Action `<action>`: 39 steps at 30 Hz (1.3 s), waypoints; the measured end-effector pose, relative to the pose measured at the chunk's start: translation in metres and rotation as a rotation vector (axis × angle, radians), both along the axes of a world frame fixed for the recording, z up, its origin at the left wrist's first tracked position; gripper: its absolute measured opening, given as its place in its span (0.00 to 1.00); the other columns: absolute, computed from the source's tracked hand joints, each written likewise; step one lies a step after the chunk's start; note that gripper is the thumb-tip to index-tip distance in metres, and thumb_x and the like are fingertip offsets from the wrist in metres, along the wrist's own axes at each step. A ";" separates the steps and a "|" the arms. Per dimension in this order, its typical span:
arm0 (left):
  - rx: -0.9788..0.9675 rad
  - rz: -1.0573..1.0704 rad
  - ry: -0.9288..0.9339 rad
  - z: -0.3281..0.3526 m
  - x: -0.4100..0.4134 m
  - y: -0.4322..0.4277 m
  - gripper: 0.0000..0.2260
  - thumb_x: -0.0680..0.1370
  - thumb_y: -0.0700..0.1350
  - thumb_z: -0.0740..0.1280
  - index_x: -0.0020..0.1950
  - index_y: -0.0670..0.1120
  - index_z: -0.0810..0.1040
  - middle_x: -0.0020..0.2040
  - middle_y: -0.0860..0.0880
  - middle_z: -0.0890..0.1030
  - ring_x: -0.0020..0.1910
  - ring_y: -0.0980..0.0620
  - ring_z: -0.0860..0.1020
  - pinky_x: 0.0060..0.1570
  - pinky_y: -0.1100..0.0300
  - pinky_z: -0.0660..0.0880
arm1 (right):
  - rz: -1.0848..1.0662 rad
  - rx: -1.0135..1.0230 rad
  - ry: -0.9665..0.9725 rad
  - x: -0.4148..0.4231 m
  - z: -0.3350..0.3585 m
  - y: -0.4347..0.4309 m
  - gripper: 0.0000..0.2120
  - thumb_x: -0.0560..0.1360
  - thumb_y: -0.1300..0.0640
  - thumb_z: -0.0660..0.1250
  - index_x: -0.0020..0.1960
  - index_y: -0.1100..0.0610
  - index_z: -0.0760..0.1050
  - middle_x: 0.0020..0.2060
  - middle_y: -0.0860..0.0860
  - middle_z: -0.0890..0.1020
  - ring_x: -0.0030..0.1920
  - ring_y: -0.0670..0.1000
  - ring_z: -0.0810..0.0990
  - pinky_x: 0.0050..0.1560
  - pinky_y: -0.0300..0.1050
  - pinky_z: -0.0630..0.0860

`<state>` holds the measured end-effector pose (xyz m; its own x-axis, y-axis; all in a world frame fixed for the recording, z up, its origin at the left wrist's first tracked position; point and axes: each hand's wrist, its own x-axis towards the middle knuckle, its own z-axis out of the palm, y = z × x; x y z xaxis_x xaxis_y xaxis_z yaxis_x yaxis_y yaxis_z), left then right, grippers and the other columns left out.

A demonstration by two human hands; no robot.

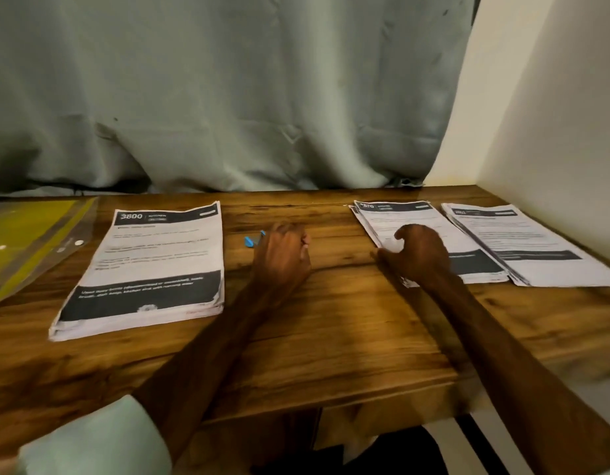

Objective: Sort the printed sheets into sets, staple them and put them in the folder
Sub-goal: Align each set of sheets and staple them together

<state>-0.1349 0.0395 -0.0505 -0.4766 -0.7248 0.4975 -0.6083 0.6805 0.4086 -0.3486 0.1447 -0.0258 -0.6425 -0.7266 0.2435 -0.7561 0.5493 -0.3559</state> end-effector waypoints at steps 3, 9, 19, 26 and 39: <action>0.043 -0.031 -0.025 -0.005 -0.003 0.005 0.08 0.81 0.44 0.65 0.59 0.49 0.78 0.60 0.49 0.77 0.62 0.49 0.73 0.60 0.54 0.72 | 0.031 0.101 0.059 0.006 -0.011 0.010 0.22 0.74 0.38 0.71 0.56 0.56 0.77 0.53 0.56 0.82 0.53 0.57 0.79 0.52 0.53 0.79; 0.133 -0.083 -0.013 -0.012 -0.001 0.005 0.08 0.80 0.43 0.67 0.58 0.51 0.79 0.59 0.50 0.77 0.62 0.52 0.73 0.56 0.60 0.68 | 0.145 0.212 0.368 0.026 -0.010 0.008 0.16 0.83 0.48 0.59 0.63 0.59 0.74 0.59 0.59 0.79 0.58 0.59 0.77 0.55 0.52 0.74; 0.119 -0.139 0.002 -0.016 -0.003 0.007 0.07 0.78 0.40 0.68 0.55 0.50 0.80 0.53 0.52 0.80 0.55 0.53 0.76 0.56 0.53 0.77 | 0.263 0.405 0.654 0.034 -0.003 -0.007 0.16 0.83 0.51 0.62 0.66 0.58 0.73 0.60 0.56 0.78 0.60 0.56 0.78 0.54 0.47 0.75; 0.301 -0.179 0.138 -0.012 -0.019 0.015 0.08 0.78 0.36 0.68 0.53 0.48 0.80 0.46 0.53 0.81 0.45 0.58 0.80 0.45 0.62 0.80 | 0.275 0.277 0.505 0.012 0.004 -0.002 0.16 0.83 0.47 0.61 0.62 0.59 0.72 0.59 0.58 0.77 0.56 0.57 0.77 0.51 0.49 0.71; 1.237 -0.233 0.317 0.038 -0.137 0.020 0.25 0.82 0.57 0.65 0.69 0.39 0.74 0.51 0.35 0.84 0.42 0.43 0.86 0.36 0.56 0.84 | 0.162 -0.100 -0.044 -0.030 0.002 0.016 0.13 0.77 0.57 0.71 0.59 0.61 0.83 0.53 0.58 0.85 0.50 0.55 0.83 0.45 0.43 0.76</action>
